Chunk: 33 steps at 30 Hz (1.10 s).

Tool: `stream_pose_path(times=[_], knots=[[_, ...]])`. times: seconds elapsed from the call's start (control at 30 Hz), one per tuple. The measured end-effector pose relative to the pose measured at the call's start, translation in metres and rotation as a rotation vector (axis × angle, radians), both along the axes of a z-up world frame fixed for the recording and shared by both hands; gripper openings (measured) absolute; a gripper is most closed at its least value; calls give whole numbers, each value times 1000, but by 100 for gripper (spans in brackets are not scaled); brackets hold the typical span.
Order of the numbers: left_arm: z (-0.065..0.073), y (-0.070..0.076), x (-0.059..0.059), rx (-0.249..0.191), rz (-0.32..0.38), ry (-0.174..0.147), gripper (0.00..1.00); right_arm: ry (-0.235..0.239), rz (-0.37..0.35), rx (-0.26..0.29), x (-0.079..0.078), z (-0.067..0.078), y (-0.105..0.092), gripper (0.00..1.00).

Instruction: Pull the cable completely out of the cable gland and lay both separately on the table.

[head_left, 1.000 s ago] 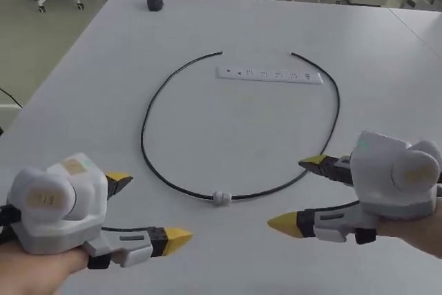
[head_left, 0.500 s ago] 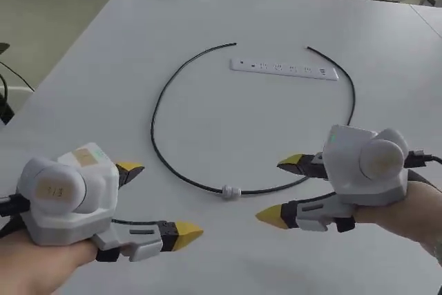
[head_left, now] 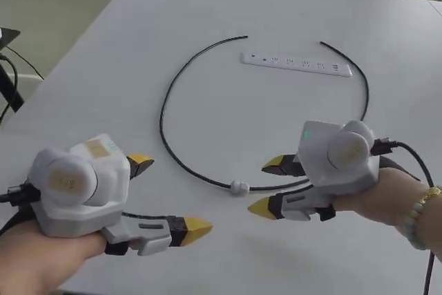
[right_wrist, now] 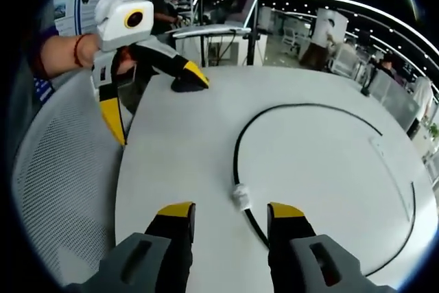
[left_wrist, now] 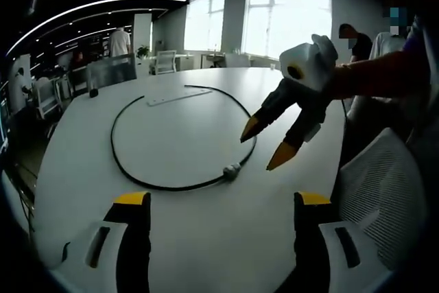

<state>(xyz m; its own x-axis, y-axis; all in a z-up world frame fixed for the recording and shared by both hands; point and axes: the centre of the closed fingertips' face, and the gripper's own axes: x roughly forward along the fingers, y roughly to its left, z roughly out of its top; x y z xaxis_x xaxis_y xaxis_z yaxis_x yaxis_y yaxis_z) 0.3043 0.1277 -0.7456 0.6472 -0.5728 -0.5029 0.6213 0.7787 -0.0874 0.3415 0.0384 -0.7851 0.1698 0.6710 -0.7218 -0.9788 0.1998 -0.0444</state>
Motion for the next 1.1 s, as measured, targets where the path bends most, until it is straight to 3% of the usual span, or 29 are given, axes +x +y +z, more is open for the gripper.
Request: stream_pose_path(times=[0.43, 0.8, 1.1], knots=[[-3, 2, 1, 0, 3, 1, 87, 23, 42, -67, 10, -21, 7, 32], [-7, 2, 2, -1, 1, 14, 86, 48, 74, -117, 16, -37, 11, 18], [-11, 5, 2, 6, 3, 23, 85, 63, 94, -126, 17, -41, 15, 14]])
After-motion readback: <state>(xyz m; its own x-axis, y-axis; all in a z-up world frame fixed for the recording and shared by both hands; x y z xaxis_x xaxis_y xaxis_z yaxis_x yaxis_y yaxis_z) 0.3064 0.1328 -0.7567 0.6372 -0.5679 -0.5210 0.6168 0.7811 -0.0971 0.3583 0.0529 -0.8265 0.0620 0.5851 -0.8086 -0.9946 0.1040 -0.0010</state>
